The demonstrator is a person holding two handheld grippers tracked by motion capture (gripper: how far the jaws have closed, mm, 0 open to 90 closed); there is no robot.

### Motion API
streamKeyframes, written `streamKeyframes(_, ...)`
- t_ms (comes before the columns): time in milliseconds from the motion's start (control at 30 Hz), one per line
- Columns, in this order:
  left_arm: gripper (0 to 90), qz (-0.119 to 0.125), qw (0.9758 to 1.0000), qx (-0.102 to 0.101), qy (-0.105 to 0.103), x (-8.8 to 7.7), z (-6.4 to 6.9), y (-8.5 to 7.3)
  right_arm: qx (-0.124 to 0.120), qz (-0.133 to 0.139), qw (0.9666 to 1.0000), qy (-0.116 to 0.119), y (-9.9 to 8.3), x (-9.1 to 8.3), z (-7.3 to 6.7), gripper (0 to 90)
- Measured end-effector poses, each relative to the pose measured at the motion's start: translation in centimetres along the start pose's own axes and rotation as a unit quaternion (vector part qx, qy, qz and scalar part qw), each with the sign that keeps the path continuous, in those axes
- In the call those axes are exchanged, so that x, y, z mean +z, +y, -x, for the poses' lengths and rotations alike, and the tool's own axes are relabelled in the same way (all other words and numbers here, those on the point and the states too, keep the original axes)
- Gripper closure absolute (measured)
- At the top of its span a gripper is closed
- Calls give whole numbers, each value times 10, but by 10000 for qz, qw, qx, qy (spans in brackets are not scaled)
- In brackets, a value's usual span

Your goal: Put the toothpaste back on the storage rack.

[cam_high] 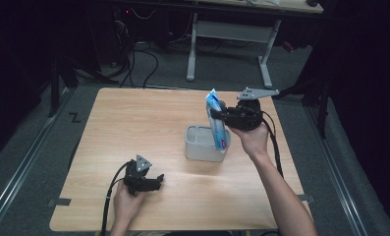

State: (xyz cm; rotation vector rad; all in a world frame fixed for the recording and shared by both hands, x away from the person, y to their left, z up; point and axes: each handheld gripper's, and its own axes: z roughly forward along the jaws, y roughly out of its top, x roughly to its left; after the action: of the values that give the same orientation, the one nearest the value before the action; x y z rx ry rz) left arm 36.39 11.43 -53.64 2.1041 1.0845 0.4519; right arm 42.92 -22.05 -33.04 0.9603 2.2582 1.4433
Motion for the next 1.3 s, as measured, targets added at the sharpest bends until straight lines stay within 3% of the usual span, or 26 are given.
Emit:
streamKeyframes(300,165,11,10000,-1,10,0,0,0,145,54,9999,-4,7,14,5,737)
streamKeyframes(567,165,11,10000,0,10,0,0,0,171,134,9998,-25,11,16,6,737)
streamKeyframes(833,165,6,10000,7,10,0,0,0,76,205,9997,-121,16,18,4,736)
streamKeyframes(1033,165,-4,10000,8,4,0,0,0,-102,51,9993,-350,17,29,4,734)
streamKeyframes(1300,165,3,10000,5,9,0,0,0,-122,-61,9992,-373,13,39,6,730)
